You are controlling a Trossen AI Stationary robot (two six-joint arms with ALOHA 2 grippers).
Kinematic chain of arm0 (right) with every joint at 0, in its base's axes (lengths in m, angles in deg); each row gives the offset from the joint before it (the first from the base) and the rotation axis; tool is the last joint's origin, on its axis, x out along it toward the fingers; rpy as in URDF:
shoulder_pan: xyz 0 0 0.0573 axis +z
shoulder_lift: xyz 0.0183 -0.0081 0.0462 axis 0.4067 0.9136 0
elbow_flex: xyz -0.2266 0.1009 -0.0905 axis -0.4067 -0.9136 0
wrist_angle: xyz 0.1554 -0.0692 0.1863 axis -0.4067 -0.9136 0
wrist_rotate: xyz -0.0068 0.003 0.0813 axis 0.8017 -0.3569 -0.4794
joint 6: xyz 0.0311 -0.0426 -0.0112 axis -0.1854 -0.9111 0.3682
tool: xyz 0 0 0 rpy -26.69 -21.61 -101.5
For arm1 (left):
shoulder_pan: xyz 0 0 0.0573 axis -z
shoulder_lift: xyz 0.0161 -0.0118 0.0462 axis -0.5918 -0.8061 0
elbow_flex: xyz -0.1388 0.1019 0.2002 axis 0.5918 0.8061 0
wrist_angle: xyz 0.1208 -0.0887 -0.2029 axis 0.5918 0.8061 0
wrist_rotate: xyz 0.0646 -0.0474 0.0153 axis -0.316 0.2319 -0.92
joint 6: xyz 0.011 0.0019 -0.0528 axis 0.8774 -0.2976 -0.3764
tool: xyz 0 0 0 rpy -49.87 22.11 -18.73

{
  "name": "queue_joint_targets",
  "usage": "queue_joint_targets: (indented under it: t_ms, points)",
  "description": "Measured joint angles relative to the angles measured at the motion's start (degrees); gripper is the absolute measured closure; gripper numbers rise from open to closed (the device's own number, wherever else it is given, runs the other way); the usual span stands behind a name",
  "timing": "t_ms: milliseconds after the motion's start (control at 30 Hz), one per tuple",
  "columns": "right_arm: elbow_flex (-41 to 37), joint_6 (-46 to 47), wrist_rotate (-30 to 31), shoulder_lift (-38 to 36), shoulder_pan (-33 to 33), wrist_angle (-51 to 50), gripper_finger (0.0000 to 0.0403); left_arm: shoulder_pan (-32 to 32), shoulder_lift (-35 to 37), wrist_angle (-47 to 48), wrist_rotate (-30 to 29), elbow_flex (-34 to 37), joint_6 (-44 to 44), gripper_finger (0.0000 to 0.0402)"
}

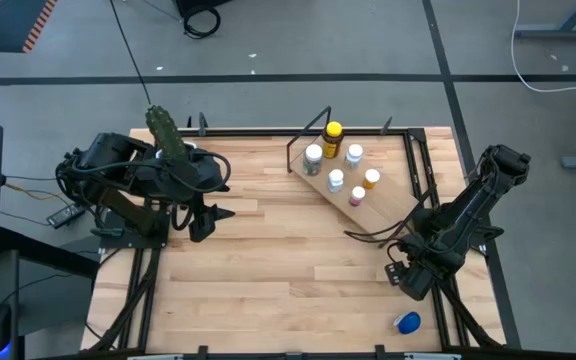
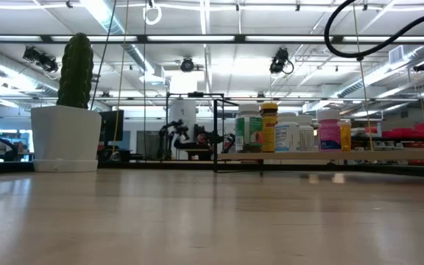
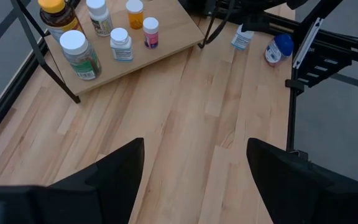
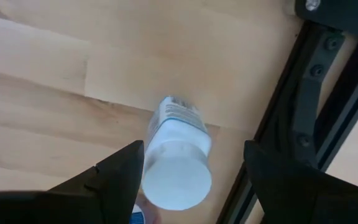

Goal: Pick and place medicine bottles onto shelf by color
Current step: Put the light blue medicine bottle on the shelf

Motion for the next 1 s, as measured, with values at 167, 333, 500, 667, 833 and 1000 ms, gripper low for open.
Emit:
queue_joint_targets:
  t_ms: [167, 333, 500, 667, 833, 1000]
  points:
    - [0.0, 0.01, 0.23, 0.0, -0.01, 1.49, 0.0121, 0.01, 0.0, 0.0, -0.02, 0.0, 0.01, 0.0113]
    - [0.0, 0.02, 0.49, 0.0, -0.02, -1.47, 0.0121, 0.0, 0.0, 0.0, -0.02, 0.0, 0.03, 0.0113]
    - [-0.04, 0.05, 0.86, 0.0, -0.02, -1.55, 0.0121, 0.02, -0.01, 0.0, -0.02, 0.0, 0.25, 0.0113]
    - [-4.65, 0.07, -1.4, -0.07, -0.06, 1.36, 0.0132, 0.02, -0.02, -0.01, -0.02, 0.0, 1.42, 0.0113]
    - [-5.46, 0.06, -1.64, -0.07, -0.07, 5.89, 0.0139, 0.38, -0.02, 0.0, -0.02, 0.0, 0.23, 0.0113]
    - [-5.14, -0.24, -2.32, -0.23, -0.07, 8.14, 0.0139, 0.48, -0.02, -0.01, 0.07, 0.0, 0.18, 0.0113]
